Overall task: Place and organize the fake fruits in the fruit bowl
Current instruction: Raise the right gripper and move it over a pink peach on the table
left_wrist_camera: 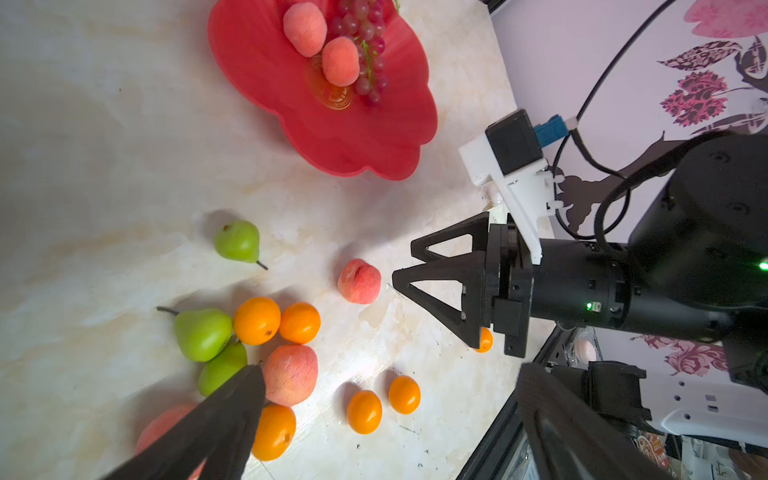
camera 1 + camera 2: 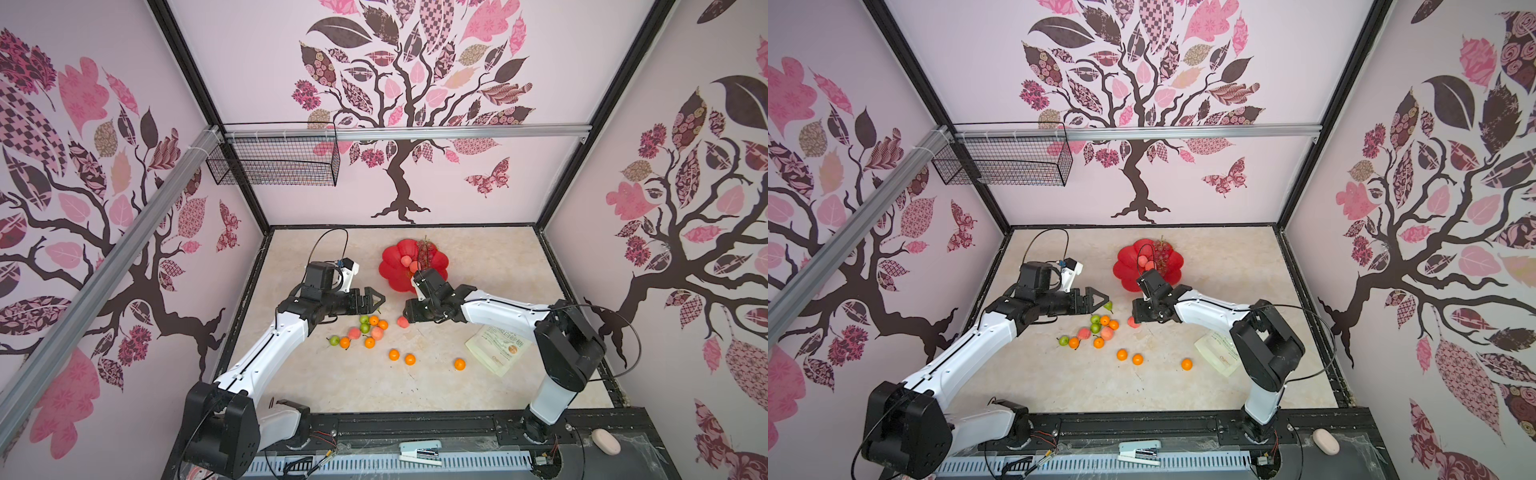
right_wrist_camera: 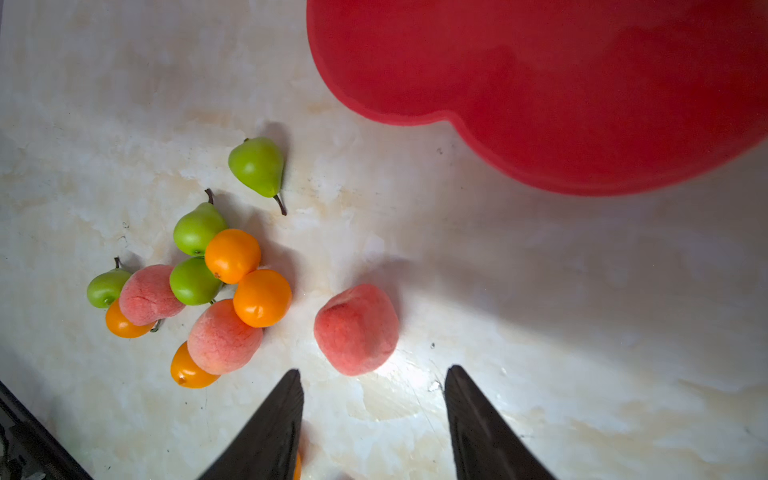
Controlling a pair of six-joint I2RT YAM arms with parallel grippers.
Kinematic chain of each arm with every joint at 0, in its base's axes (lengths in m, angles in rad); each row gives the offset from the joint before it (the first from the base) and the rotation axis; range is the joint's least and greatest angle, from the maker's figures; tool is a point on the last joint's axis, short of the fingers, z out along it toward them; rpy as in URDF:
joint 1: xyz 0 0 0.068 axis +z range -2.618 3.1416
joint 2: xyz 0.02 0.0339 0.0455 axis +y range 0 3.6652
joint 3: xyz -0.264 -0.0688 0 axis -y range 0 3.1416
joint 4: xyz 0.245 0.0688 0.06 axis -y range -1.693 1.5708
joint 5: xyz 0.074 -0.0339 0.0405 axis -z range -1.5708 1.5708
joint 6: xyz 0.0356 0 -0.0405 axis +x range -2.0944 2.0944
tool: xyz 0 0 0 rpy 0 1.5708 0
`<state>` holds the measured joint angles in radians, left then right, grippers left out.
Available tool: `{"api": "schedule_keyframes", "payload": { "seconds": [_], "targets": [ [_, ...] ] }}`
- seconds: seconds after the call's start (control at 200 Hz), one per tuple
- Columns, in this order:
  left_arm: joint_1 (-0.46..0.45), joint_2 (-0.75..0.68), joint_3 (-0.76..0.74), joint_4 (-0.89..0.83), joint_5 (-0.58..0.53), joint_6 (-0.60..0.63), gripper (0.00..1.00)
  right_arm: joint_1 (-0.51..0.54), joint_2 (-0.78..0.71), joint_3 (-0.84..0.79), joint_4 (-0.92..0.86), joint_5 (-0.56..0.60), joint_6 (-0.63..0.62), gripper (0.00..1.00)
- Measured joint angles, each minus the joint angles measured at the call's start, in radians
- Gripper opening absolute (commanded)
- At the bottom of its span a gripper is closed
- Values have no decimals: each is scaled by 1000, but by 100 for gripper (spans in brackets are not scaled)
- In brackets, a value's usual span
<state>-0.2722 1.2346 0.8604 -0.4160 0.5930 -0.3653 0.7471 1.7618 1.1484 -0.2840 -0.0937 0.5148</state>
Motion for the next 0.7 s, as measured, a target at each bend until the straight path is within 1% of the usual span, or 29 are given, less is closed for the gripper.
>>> {"api": "schedule_keyframes", "payload": {
  "seconds": [0.15, 0.28, 0.475, 0.695],
  "targets": [
    [37, 0, -14, -8, 23, 0, 99, 25, 60, 40, -14, -8, 10, 61],
    [39, -2, -14, 1, 41, 0, 98, 37, 103, 83, -46, -3, 14, 61],
    [39, -2, -14, 12, 59, -1, 99, 47, 148, 152, -119, 37, 21, 60],
    [39, -2, -26, 19, 64, -2, 99, 48, 203, 212, -181, 60, 20, 59]
  ]
}}
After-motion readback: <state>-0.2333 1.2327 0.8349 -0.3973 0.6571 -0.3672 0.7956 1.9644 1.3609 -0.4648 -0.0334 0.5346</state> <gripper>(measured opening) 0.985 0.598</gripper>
